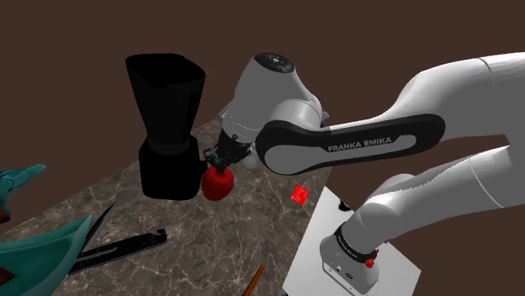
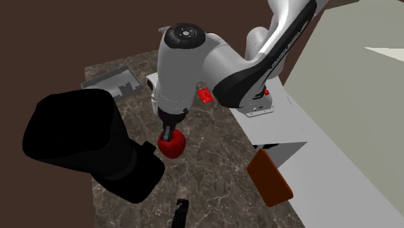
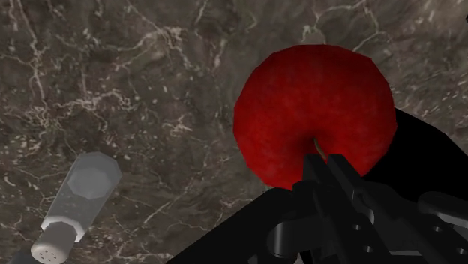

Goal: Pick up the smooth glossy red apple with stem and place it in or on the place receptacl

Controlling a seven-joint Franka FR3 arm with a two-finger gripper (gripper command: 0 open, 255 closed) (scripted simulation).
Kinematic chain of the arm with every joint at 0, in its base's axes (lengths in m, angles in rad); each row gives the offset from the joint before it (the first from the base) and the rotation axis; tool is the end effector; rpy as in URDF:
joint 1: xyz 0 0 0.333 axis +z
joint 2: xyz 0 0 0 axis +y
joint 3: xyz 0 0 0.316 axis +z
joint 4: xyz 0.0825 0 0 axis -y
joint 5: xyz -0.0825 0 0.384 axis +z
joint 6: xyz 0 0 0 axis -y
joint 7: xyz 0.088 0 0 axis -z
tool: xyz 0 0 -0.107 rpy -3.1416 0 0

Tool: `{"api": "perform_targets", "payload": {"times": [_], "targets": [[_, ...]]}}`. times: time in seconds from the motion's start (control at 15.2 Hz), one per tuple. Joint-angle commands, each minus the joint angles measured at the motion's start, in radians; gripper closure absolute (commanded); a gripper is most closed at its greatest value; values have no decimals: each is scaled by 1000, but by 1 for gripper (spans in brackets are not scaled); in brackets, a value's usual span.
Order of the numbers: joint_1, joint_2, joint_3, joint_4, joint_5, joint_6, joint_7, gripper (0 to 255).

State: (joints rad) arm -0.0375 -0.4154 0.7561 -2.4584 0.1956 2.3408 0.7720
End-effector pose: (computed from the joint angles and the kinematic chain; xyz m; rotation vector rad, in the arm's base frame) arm 0.3373 0.3081 0.4262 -3.0628 0.2952 -0.3694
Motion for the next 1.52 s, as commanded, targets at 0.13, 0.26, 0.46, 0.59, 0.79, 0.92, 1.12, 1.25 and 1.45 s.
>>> {"api": "perform_targets", "payload": {"times": [0.13,0.26,0.46,0.59,0.79,0.92,1.12,1.25,1.45], "targets": [[10,-29,-24,35,8,-63,-14,255],[13,-40,-35,54,10,-92,-20,255],[16,-55,-49,83,12,-135,-27,255],[17,-63,-58,103,12,-163,-31,255],[18,-73,-71,135,11,-205,-36,255],[18,-79,-79,158,10,-233,-39,255],[18,-85,-90,192,7,-274,-42,255],[17,-88,-97,216,5,-301,-44,255],[15,-90,-106,254,1,-341,-47,255]]}}
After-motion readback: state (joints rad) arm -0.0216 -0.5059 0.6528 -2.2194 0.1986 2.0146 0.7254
